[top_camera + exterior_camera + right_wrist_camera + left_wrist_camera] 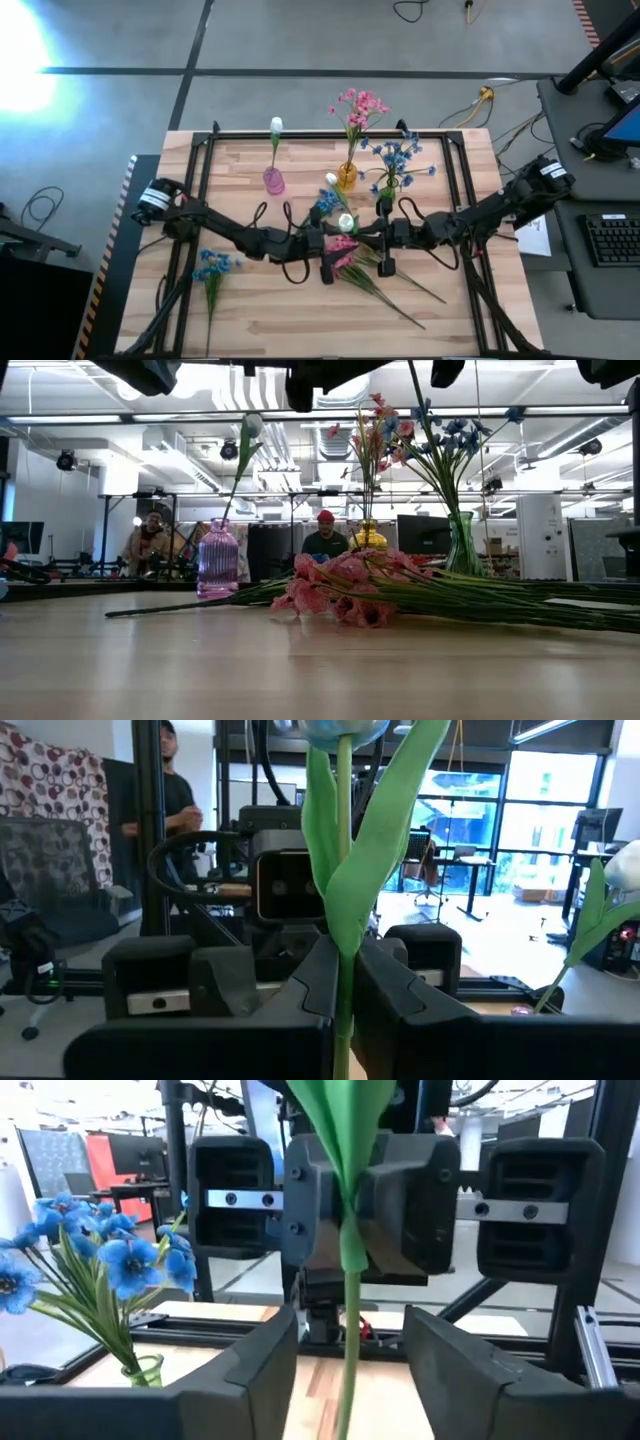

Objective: Sort flowers into vase by color
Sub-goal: Put the bottom white tulip into the violet vase

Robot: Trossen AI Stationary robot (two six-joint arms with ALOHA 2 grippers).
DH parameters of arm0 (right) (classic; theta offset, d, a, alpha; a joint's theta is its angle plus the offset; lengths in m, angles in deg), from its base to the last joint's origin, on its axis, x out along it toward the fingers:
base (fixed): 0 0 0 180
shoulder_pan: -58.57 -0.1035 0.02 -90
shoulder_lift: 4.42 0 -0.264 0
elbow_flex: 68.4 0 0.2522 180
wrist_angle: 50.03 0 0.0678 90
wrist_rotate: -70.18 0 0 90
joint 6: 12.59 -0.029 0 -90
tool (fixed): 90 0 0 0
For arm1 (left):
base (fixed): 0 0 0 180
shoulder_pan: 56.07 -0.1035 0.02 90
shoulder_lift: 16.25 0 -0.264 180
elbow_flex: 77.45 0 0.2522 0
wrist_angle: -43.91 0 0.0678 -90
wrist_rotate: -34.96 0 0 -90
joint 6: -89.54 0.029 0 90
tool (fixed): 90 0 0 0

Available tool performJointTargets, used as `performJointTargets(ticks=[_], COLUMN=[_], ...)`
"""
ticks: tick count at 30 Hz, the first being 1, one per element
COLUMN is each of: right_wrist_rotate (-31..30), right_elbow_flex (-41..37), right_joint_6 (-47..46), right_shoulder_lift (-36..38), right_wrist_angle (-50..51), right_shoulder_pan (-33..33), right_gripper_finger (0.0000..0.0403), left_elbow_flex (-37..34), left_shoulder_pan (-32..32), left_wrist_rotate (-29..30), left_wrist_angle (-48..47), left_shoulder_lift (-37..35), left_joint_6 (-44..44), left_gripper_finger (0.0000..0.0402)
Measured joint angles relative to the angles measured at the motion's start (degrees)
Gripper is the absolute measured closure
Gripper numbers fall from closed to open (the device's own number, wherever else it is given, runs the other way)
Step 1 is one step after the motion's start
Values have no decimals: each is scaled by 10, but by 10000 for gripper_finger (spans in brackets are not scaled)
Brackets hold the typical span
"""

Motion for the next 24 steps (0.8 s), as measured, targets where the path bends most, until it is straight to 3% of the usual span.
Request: performJointTargets(ticks=[16,20,24], right_wrist_rotate=[-1,0,-3], right_elbow_flex=[0,0,0], right_joint_6=[8,4,-11], right_shoulder_lift=[0,0,5], right_wrist_angle=[1,1,7], right_shoulder_pan=[1,1,1], right_gripper_finger=[390,385,343], left_elbow_flex=[0,0,0], left_shoulder_pan=[-12,-12,-12], left_wrist_rotate=[-20,-19,-9], left_wrist_angle=[13,13,12], left_shoulder_lift=[2,2,2], left_joint_6=[4,11,15], left_gripper_finger=[393,399,401])
